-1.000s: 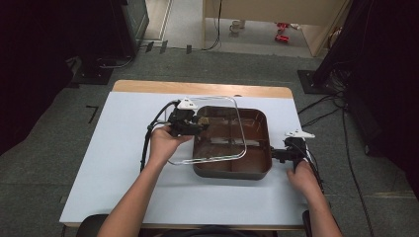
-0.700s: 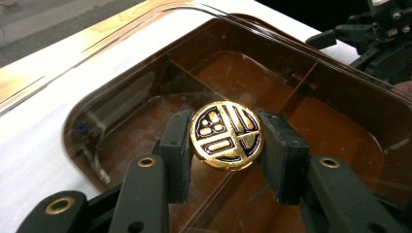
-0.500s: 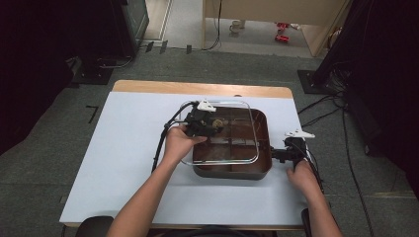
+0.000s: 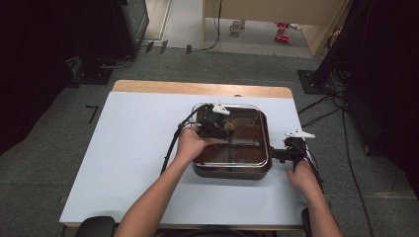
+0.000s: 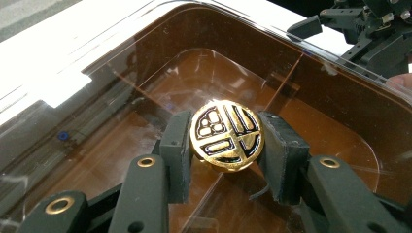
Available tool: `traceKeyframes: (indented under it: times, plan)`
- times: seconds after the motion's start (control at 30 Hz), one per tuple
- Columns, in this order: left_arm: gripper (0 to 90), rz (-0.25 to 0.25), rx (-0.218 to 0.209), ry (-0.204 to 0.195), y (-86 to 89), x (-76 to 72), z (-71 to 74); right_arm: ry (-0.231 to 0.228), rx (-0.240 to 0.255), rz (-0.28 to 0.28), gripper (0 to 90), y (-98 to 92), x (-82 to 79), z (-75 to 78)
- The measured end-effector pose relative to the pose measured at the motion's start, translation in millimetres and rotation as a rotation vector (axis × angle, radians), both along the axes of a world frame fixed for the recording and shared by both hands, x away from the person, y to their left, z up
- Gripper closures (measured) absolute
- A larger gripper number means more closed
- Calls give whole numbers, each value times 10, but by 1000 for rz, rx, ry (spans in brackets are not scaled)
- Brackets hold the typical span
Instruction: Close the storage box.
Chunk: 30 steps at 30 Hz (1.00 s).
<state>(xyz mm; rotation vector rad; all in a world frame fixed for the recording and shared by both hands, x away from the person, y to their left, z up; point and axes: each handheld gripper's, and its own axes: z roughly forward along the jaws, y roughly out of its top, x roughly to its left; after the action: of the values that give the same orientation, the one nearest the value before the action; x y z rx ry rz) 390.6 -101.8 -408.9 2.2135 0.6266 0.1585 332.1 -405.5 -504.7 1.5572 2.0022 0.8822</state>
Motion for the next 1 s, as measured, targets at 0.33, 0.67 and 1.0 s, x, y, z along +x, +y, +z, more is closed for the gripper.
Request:
traceKeyframes:
  times: [0.33,0.67,1.0]
  plan:
    - [590,-12,19,13,-137,-7,-69,0,-1,1,89,-1,0,0]
    - [588,-23,47,16,-196,-57,-105,-1,-2,2,88,-1,0,0]
    - [589,-30,88,22,-206,-41,-46,-1,-3,1,88,1,0,-1]
